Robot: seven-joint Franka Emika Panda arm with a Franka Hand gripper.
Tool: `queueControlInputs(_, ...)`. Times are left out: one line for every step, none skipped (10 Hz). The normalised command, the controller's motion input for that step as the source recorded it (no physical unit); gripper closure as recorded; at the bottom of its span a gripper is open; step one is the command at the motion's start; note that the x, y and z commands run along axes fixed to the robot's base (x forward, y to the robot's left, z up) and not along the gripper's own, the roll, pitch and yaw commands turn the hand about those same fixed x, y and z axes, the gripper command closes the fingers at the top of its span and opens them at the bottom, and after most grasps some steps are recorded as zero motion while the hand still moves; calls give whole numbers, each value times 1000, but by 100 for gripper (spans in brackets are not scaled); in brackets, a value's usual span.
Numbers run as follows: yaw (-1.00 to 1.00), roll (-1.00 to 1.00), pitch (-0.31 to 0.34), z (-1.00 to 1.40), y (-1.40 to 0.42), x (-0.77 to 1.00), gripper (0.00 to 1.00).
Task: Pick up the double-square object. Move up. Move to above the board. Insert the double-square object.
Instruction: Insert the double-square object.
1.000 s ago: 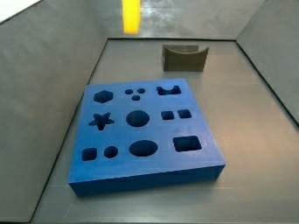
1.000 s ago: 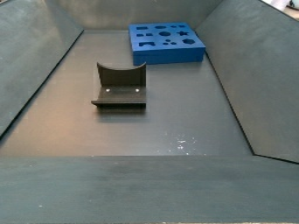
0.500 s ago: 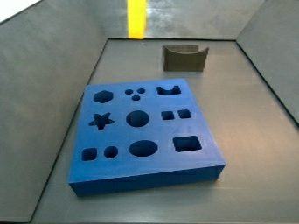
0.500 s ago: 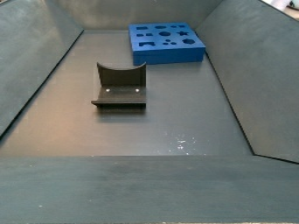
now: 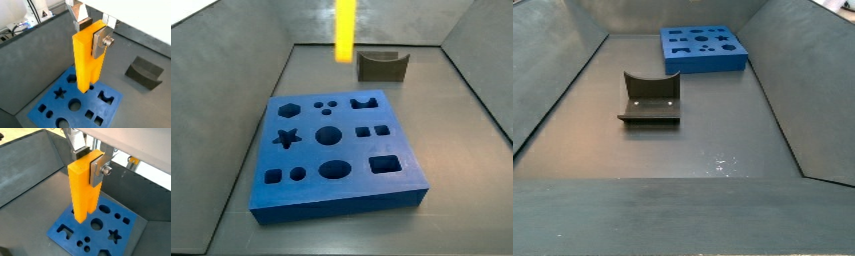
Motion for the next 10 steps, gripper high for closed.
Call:
queueControlInputs(-346, 0, 0, -471, -117, 460, 100)
queueControlInputs(-600, 0, 49, -274, -114, 311, 100)
queueControlInputs(-814, 0, 64, -149, -31, 83, 100)
queueControlInputs(-803, 0, 21, -86, -34, 163, 100)
queueControlInputs(-814, -11, 3, -83, -31, 174, 100)
queueControlInputs(-871, 0, 0, -180, -26, 111, 100)
queueControlInputs(-917, 3, 0, -363, -26, 34, 100)
queueControlInputs(-969, 0, 0, -334, -29, 26, 100)
queueControlInputs(-1000, 0, 0, -346, -11, 0, 100)
queueControlInputs(-1000, 0, 0, -311, -14, 0, 100)
